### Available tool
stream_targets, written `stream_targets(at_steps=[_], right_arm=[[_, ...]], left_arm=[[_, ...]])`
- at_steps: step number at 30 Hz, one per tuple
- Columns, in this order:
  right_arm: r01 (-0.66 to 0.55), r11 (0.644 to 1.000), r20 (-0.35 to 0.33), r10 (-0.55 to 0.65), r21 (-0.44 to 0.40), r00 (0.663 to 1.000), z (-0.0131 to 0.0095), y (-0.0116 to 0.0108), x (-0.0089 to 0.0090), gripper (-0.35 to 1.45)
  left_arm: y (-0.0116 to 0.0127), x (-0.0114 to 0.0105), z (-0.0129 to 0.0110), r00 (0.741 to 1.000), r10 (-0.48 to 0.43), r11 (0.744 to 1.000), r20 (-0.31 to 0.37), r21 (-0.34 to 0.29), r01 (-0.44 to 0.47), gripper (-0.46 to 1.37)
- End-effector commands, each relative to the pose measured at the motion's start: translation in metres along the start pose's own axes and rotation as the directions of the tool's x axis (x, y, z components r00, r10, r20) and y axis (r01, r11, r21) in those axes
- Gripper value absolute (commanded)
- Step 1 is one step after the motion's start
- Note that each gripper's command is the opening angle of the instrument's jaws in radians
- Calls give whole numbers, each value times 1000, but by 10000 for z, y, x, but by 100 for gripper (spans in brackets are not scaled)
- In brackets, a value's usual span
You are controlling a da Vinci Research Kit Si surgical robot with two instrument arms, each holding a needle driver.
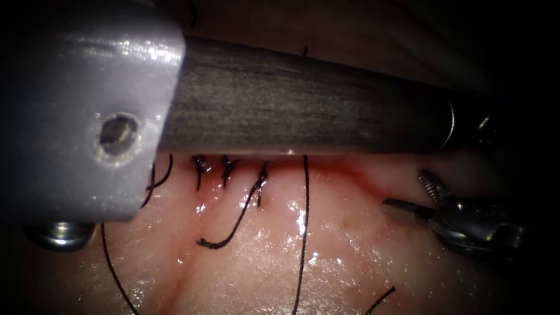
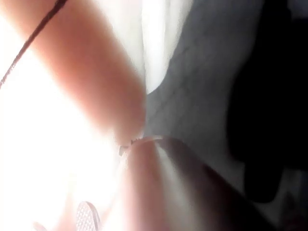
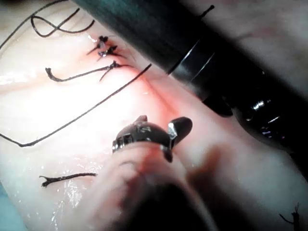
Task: Wound Closure
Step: Grasp the remaining suture tail
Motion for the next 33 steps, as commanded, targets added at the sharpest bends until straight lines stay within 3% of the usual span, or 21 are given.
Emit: stream_targets(at_steps=[1, 6, 21, 33], right_arm=[[0, 1000, 0, 0, 0, 1000, 0, 0, 0, 70], [0, 1000, 0, 0, 0, 1000, 0, 0, 0, 70], [0, 1000, 0, 0, 0, 1000, 0, 0, 0, 70], [0, 1000, 0, 0, 0, 1000, 0, 0, 0, 70]], left_arm=[[-1, 4, -8, 1000, -8, 1000, -1, -12, 8, -35], [-10, 22, -42, 999, -46, 999, -16, -9, 46, -35], [-73, 62, -167, 979, -206, 967, 0, -152, 204, -35], [-143, 107, -253, 961, -264, 933, 83, -229, 276, -35]])
